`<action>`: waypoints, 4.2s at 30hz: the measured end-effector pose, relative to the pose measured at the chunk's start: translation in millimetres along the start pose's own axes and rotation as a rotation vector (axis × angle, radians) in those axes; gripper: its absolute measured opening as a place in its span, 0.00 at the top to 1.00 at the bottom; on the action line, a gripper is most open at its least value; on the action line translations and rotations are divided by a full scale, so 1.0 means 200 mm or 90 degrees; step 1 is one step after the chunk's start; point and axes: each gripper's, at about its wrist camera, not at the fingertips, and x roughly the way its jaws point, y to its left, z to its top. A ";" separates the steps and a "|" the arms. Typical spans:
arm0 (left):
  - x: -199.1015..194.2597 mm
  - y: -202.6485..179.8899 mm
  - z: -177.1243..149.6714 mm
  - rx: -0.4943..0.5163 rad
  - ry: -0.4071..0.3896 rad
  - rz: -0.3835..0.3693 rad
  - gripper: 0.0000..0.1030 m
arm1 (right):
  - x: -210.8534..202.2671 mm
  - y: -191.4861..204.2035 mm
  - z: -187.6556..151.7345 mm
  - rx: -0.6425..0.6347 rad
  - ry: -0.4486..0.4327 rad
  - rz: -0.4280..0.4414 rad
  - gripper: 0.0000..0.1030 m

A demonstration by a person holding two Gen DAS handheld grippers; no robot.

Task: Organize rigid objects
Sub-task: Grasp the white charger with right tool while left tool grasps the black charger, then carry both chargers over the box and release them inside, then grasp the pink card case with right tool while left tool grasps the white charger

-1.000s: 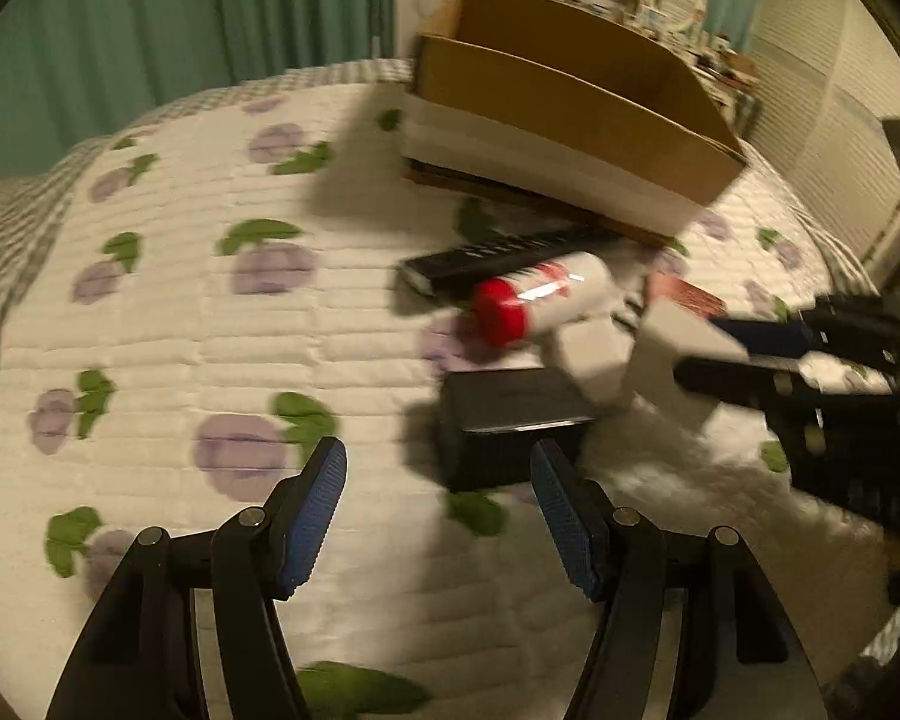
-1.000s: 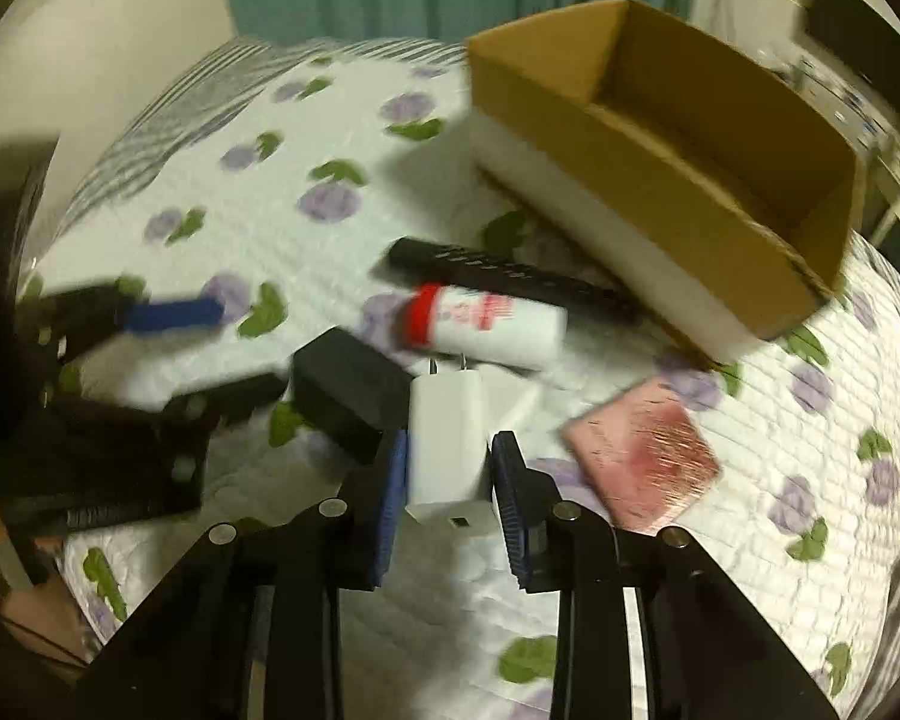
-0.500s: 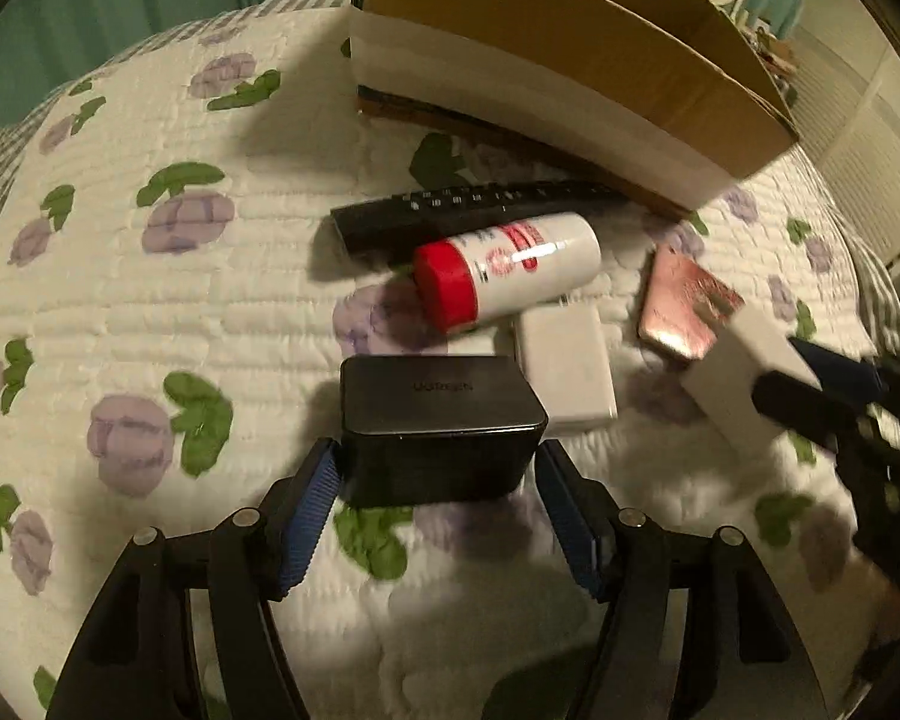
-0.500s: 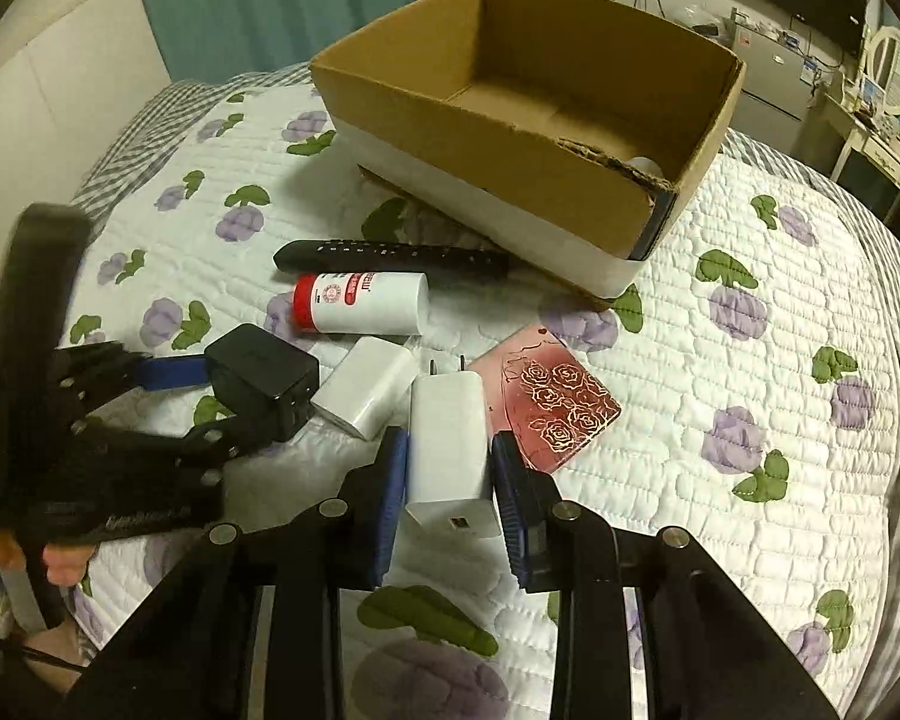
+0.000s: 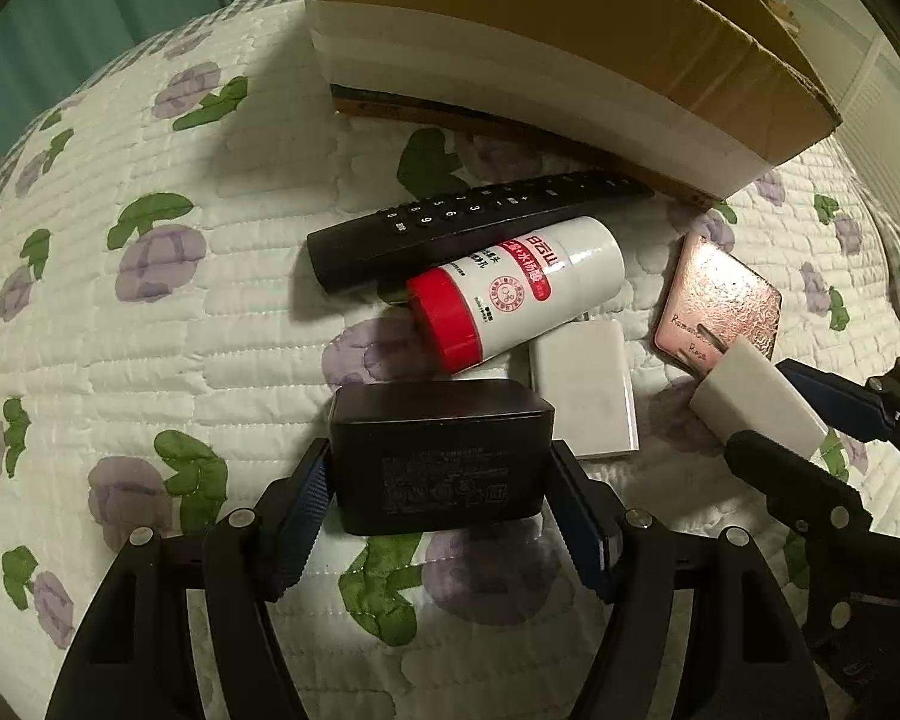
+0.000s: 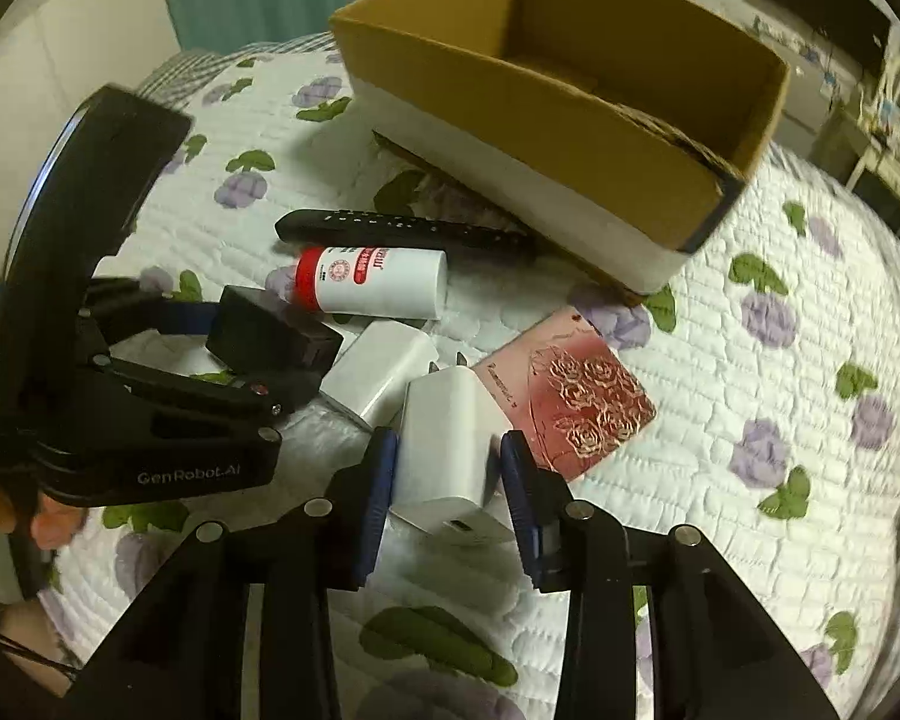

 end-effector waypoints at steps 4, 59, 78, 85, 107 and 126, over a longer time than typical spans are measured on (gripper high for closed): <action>-0.04 0.01 -0.05 0.013 -0.015 -0.005 0.32 | -0.02 0.00 -0.01 0.001 -0.010 -0.006 0.68; -0.43 -0.16 0.82 0.116 -0.246 -0.010 0.30 | -0.29 -0.73 0.85 0.095 -0.193 -0.090 0.26; -0.33 -0.14 0.06 0.052 -0.187 -0.007 0.30 | -0.39 -0.40 0.25 -0.014 -0.171 -0.044 0.09; -0.11 -0.21 0.00 0.041 -0.112 -0.039 0.33 | -0.22 -0.40 0.12 -0.036 -0.124 -0.029 0.09; -0.12 -0.18 -0.02 0.033 -0.062 -0.073 0.61 | -0.02 -0.39 0.06 -0.068 -0.051 -0.031 0.09; -0.29 0.01 0.04 0.003 -0.113 -0.020 0.61 | 0.27 -0.28 0.12 -0.131 0.030 -0.026 0.32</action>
